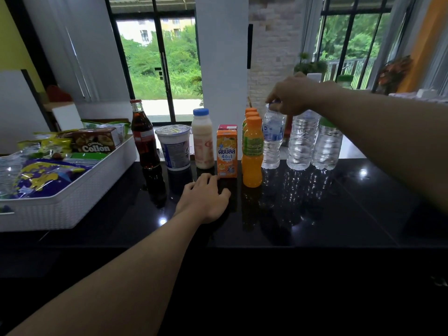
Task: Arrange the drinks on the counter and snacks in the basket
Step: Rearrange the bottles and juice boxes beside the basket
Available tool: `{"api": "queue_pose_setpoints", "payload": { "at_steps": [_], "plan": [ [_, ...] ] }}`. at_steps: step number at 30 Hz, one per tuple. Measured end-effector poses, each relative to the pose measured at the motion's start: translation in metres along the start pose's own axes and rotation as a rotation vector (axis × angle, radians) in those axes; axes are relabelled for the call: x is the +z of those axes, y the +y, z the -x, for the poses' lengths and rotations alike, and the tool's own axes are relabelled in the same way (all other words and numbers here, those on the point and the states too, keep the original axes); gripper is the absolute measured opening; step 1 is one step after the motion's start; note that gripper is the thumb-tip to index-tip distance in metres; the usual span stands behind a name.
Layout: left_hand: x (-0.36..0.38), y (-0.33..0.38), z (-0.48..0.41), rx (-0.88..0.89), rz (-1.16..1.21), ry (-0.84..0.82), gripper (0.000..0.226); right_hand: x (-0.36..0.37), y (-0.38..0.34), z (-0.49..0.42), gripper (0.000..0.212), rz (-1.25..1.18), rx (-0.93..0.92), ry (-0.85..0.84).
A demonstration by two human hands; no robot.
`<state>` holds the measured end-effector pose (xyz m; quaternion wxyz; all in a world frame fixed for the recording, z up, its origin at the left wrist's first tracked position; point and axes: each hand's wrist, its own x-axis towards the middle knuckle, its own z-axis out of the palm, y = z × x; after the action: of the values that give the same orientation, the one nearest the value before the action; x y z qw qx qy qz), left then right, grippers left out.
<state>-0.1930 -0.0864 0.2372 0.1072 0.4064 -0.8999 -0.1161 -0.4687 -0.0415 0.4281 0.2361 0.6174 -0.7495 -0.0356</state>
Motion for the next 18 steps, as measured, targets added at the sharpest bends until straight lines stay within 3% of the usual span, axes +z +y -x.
{"api": "queue_pose_setpoints", "payload": {
  "at_steps": [18],
  "plan": [
    [0.0003, 0.0009, 0.0004, -0.01, -0.009, 0.003, 0.066, -0.0017, 0.0028, 0.0049, 0.041, -0.042, 0.057, -0.013]
  ]
}}
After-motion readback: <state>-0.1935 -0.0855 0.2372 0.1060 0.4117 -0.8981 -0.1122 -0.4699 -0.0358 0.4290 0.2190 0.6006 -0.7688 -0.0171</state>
